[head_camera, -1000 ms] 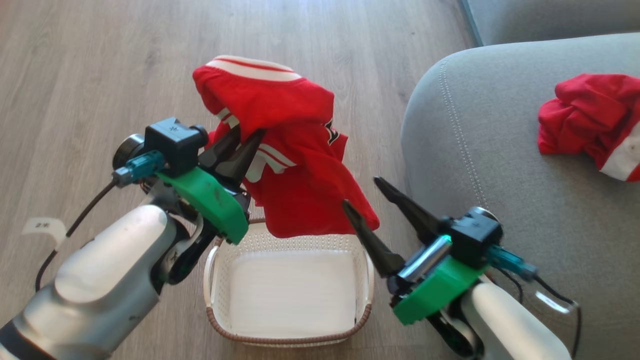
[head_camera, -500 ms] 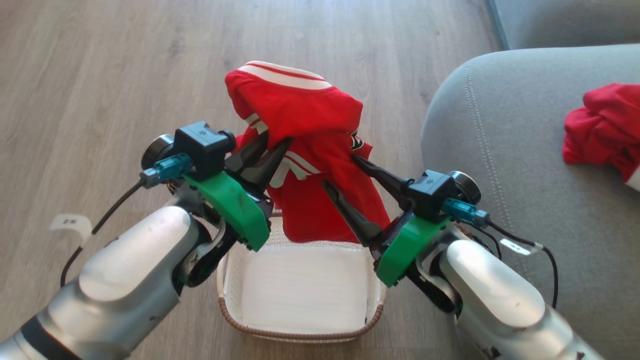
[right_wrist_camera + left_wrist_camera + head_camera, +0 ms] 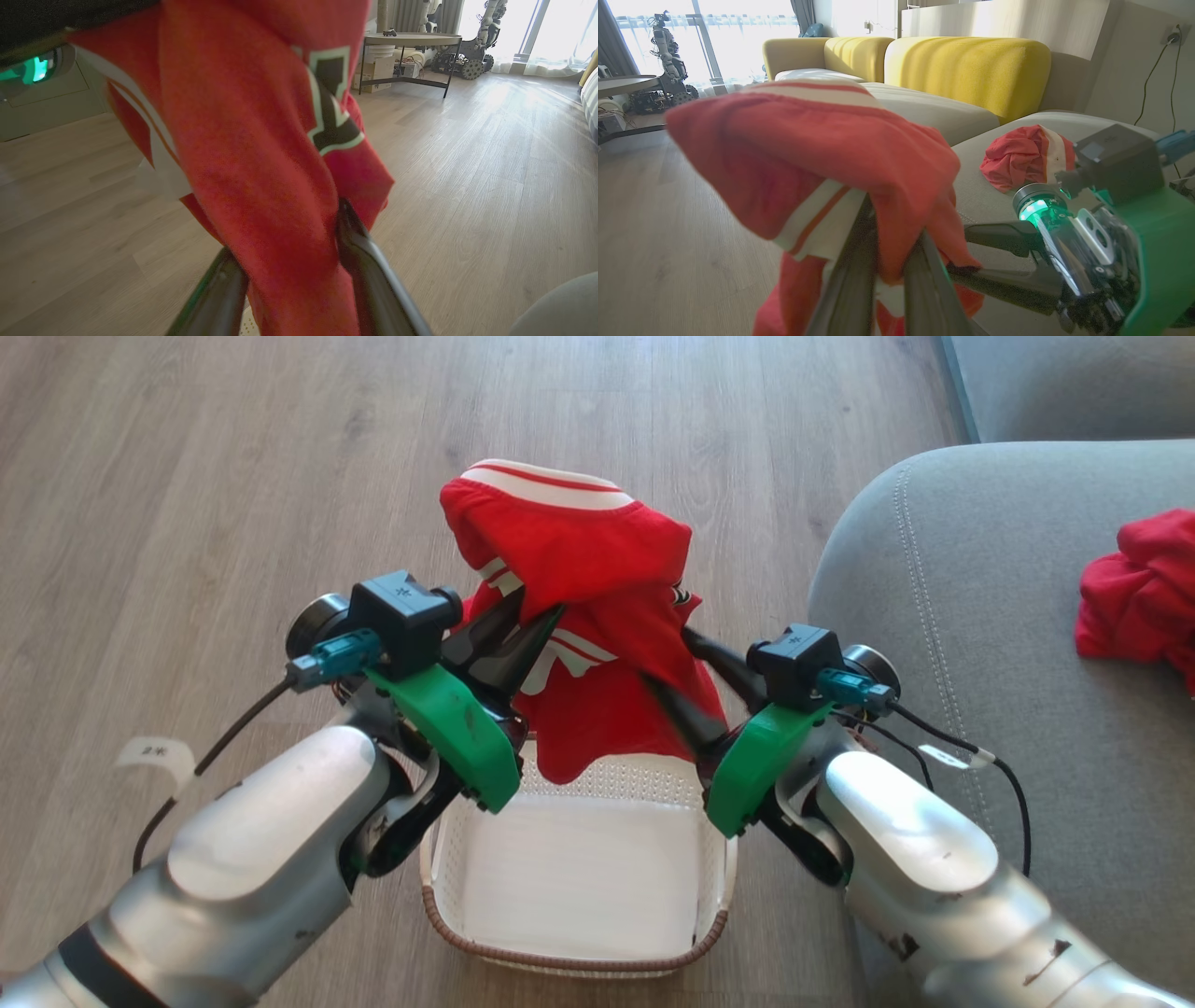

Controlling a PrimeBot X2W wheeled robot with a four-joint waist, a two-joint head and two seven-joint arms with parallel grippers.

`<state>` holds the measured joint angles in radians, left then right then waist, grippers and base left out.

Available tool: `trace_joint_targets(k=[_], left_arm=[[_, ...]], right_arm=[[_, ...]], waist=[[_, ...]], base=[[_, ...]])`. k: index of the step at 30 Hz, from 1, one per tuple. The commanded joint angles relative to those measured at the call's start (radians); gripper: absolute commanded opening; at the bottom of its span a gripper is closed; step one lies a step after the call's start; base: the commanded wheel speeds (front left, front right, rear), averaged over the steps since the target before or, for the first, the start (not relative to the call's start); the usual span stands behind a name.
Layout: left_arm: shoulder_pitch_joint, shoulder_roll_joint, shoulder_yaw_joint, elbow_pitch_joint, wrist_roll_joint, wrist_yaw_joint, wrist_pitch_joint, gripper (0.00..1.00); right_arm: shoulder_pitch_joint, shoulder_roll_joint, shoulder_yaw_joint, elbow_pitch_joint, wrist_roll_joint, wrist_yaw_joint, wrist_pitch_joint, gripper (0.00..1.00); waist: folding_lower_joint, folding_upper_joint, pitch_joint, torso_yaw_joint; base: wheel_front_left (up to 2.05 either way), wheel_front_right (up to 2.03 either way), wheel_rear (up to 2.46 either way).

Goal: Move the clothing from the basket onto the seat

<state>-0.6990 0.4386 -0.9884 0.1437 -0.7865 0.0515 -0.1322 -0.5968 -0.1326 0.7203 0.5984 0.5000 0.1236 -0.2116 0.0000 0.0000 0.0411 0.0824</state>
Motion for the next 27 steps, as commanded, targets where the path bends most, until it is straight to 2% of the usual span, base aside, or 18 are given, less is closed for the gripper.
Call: trace_joint_targets(k=[1,14,23,24,25,26,27], left_arm=[[-0.072,0.017,0.05,-0.021,-0.001,-0.002,-0.007,0.0],[-0.065,0.025,0.052,-0.012,-0.013,0.003,-0.013,0.0],[-0.05,0.038,0.056,-0.013,-0.017,0.014,-0.024,0.0],[-0.048,0.041,0.057,-0.014,-0.018,0.016,-0.023,0.2],[-0.046,0.043,0.058,-0.015,-0.019,0.019,-0.023,0.45],[-0.045,0.045,0.058,-0.017,-0.02,0.021,-0.022,0.96],[-0.043,0.046,0.059,-0.02,-0.021,0.024,-0.02,1.0]], right_arm=[[-0.041,0.018,0.007,-0.018,0.008,0.007,-0.017,0.0],[-0.062,0.013,0.028,0.011,0.06,0.007,-0.049,0.0],[0.018,-0.015,-0.11,-0.189,0.029,0.007,-0.05,0.0],[0.03,-0.018,-0.123,-0.207,0.024,0.007,-0.05,0.0],[0.041,-0.019,-0.136,-0.225,0.018,0.007,-0.05,0.0],[0.051,-0.021,-0.151,-0.241,0.012,0.007,-0.05,0.0],[0.061,-0.022,-0.165,-0.256,0.009,0.007,-0.05,0.0]], waist=[[0.0,0.0,-0.001,0.002],[0.0,0.0,-0.002,0.0],[0.0,0.0,0.002,-0.011],[0.0,0.0,0.002,-0.014],[0.0,0.0,0.002,-0.017],[0.0,0.0,0.003,-0.02],[0.0,0.0,0.002,-0.023]], base=[[0.0,0.0,0.0],[0.0,0.0,0.0],[0.0,0.0,0.0],[0.0,0.0,0.0],[0.0,0.0,0.0],[0.0,0.0,0.0],[0.0,0.0,0.0]])
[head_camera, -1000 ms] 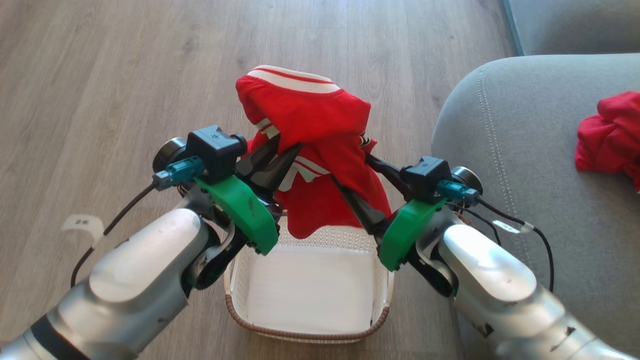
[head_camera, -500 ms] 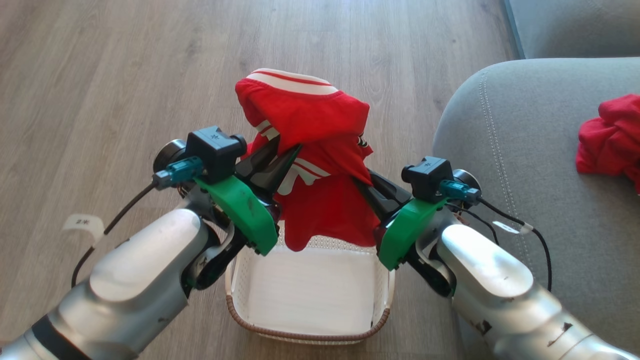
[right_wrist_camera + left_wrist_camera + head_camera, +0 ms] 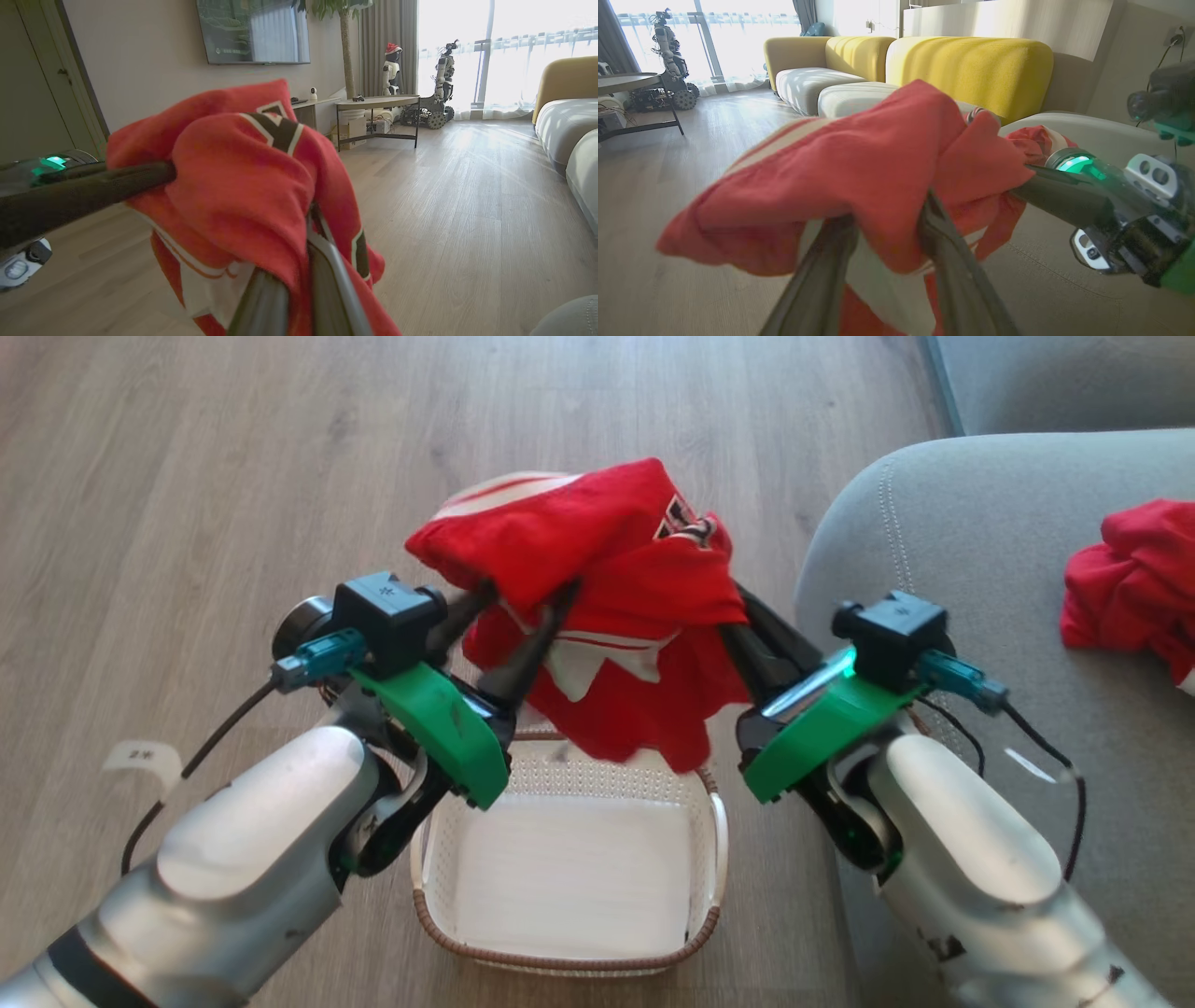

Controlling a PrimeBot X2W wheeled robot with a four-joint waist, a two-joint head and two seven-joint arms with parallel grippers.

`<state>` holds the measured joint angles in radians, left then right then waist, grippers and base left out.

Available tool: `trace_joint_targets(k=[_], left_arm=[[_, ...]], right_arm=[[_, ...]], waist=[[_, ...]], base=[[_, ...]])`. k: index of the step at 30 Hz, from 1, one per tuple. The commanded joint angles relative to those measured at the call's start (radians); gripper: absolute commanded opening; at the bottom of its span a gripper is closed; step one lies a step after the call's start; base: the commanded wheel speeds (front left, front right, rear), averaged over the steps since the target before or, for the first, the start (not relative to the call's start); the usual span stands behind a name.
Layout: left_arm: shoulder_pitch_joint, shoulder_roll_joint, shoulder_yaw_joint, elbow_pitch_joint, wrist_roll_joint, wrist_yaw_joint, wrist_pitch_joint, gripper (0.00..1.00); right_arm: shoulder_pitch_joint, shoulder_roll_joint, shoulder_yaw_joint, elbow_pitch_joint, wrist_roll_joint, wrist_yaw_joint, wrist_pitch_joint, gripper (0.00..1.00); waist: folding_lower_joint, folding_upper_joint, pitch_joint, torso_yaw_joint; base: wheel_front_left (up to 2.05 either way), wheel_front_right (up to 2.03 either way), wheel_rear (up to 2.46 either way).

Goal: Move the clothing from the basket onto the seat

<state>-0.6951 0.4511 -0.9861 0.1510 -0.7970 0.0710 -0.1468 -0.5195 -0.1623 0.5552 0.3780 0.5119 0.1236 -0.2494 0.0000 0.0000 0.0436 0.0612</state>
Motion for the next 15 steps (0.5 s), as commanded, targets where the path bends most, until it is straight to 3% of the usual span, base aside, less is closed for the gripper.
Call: trace_joint_targets(k=[1,15], left_arm=[[-0.046,0.036,0.056,-0.03,-0.011,0.005,-0.005,1.0],[-0.012,0.055,0.035,-0.07,-0.009,0.011,-0.006,1.0]], right_arm=[[-0.008,0.006,-0.015,-0.048,-0.006,0.007,-0.012,0.0],[0.07,-0.03,-0.178,-0.193,-0.051,0.007,-0.012,0.0]], waist=[[0.0,0.0,-0.001,-0.006],[0.0,0.0,-0.003,-0.111]], base=[[0.0,0.0,0.0],[0.0,0.0,0.0]])
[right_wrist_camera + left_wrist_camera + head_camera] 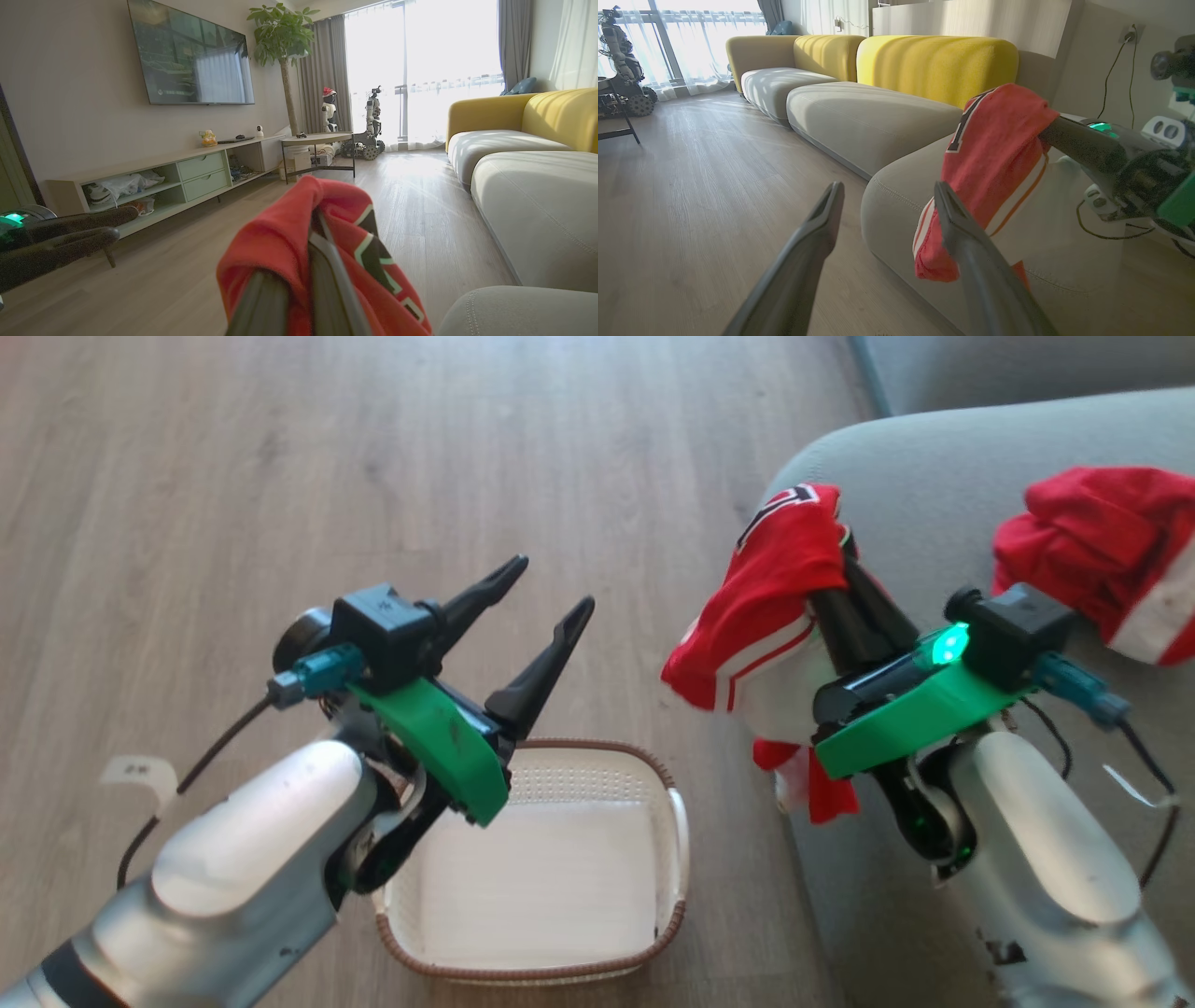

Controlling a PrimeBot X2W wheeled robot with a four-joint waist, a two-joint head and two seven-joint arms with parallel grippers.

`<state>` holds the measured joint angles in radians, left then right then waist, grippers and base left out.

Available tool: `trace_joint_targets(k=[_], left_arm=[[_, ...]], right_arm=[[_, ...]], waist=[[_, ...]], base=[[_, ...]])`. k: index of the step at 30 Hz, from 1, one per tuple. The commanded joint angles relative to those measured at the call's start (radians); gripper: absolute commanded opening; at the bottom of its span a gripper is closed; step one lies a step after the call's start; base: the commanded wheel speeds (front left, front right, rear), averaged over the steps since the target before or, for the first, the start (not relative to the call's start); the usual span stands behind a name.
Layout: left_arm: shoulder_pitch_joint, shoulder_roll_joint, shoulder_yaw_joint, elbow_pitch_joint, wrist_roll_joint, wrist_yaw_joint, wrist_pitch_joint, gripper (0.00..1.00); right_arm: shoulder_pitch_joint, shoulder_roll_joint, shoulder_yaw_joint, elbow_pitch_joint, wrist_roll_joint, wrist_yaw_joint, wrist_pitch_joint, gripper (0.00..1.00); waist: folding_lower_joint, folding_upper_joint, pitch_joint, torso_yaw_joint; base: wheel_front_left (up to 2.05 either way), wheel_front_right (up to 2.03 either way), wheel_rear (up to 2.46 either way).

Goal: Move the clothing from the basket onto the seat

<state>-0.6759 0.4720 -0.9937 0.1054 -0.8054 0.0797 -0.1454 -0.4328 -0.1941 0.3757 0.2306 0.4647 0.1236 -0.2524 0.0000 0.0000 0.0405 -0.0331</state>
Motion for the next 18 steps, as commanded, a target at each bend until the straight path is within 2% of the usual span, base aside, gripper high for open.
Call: trace_joint_targets(k=[1,11,18], left_arm=[[-0.028,0.036,0.039,-0.025,0.0,0.0,-0.006,1.0],[-0.023,0.04,0.032,-0.032,0.023,0.006,-0.037,1.0],[-0.023,0.049,0.026,-0.041,0.035,-0.009,-0.054,1.0]], right_arm=[[-0.01,0.001,-0.01,-0.063,-0.007,0.007,-0.009,0.0],[0.045,-0.034,-0.085,-0.176,-0.019,0.007,-0.009,0.0],[0.075,-0.058,-0.113,-0.226,-0.02,0.007,-0.009,0.0]], waist=[[0.0,0.0,0.0,-0.029],[0.0,0.0,0.005,-0.138],[0.0,0.0,0.022,-0.221]], base=[[0.0,0.0,0.0],[0.0,0.0,0.0],[0.0,0.0,0.0]])
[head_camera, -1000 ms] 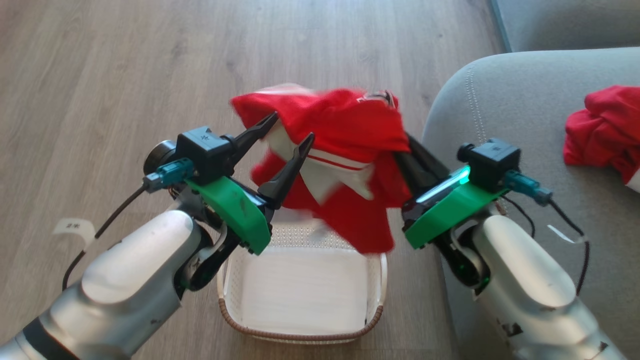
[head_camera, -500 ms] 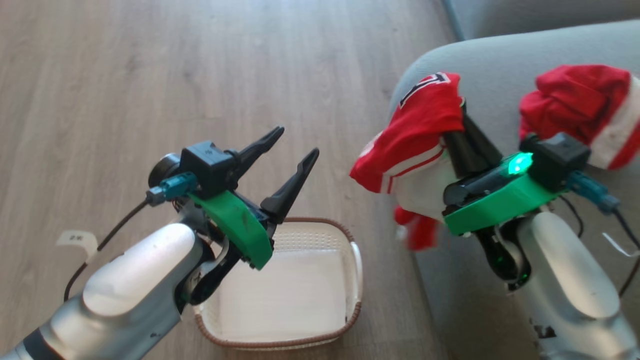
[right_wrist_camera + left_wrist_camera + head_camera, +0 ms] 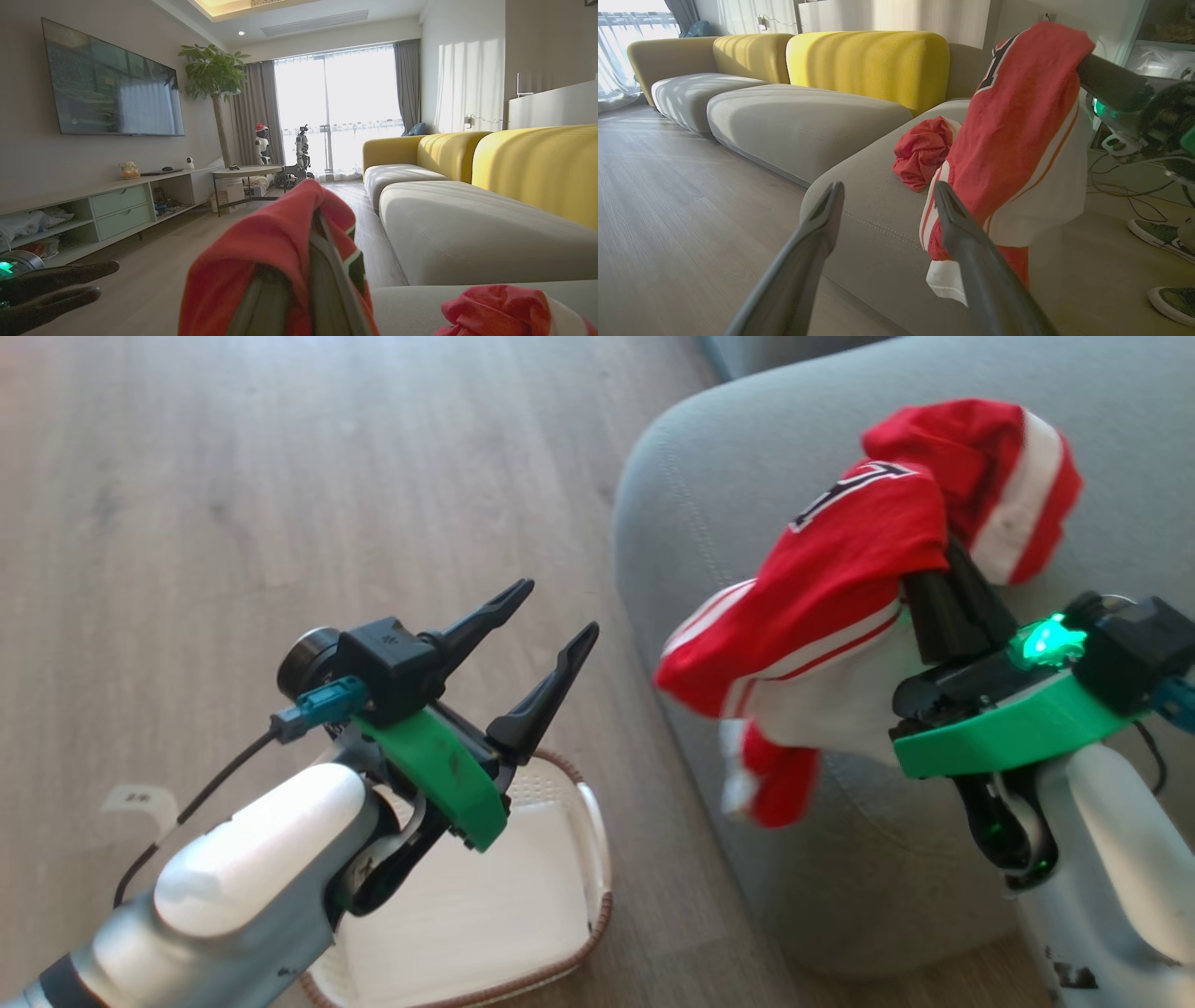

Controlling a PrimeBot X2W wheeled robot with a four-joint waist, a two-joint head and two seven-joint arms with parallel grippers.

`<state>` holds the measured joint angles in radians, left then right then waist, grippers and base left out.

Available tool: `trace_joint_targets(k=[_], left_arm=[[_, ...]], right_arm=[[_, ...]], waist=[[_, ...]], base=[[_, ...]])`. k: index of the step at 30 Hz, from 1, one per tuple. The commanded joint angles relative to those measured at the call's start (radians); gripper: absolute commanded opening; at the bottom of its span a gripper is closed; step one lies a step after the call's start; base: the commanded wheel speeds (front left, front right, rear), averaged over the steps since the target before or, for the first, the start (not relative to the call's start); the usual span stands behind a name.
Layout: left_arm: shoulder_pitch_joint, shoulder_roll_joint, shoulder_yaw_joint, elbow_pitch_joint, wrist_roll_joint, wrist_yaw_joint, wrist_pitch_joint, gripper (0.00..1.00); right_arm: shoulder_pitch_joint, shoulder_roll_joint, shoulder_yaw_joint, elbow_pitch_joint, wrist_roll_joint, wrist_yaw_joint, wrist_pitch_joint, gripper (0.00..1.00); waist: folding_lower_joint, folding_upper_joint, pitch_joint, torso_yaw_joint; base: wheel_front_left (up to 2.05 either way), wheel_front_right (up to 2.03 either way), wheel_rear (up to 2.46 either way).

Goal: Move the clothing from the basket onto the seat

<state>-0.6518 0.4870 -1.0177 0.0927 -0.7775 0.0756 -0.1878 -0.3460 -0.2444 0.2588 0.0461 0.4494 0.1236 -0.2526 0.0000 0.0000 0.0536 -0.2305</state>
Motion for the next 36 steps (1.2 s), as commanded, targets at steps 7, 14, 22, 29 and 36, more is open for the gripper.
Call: trace_joint_targets(k=[7,14,22,29,36], left_arm=[[-0.057,0.042,0.049,-0.028,0.013,-0.019,-0.021,1.0],[-0.07,0.038,0.041,-0.027,0.021,-0.025,-0.021,1.0],[-0.08,0.034,0.037,-0.036,0.026,-0.017,-0.016,1.0],[-0.092,0.032,0.032,-0.043,0.03,-0.018,-0.009,1.0],[-0.113,0.036,0.026,-0.06,0.038,-0.02,0.006,1.0]], right_arm=[[0.003,-0.009,-0.019,-0.077,-0.009,0.007,-0.009,0.0],[0.011,-0.002,-0.037,-0.106,-0.016,0.007,-0.009,0.0],[0.016,0.007,-0.052,-0.138,-0.019,0.007,-0.009,0.0],[0.005,0.01,-0.062,-0.15,-0.01,0.007,-0.009,0.0],[-0.092,-0.042,-0.089,-0.135,0.029,0.007,0.025,0.0]], waist=[[0.0,0.0,0.038,-0.102],[0.0,0.0,0.061,-0.162],[0.0,0.0,0.091,-0.208],[0.0,0.0,0.112,-0.219],[0.0,0.0,0.153,-0.218]], base=[[0.0,0.0,0.0],[0.0,0.0,0.0],[0.0,0.0,0.0],[0.0,0.0,0.0],[0.0,0.0,0.0]])
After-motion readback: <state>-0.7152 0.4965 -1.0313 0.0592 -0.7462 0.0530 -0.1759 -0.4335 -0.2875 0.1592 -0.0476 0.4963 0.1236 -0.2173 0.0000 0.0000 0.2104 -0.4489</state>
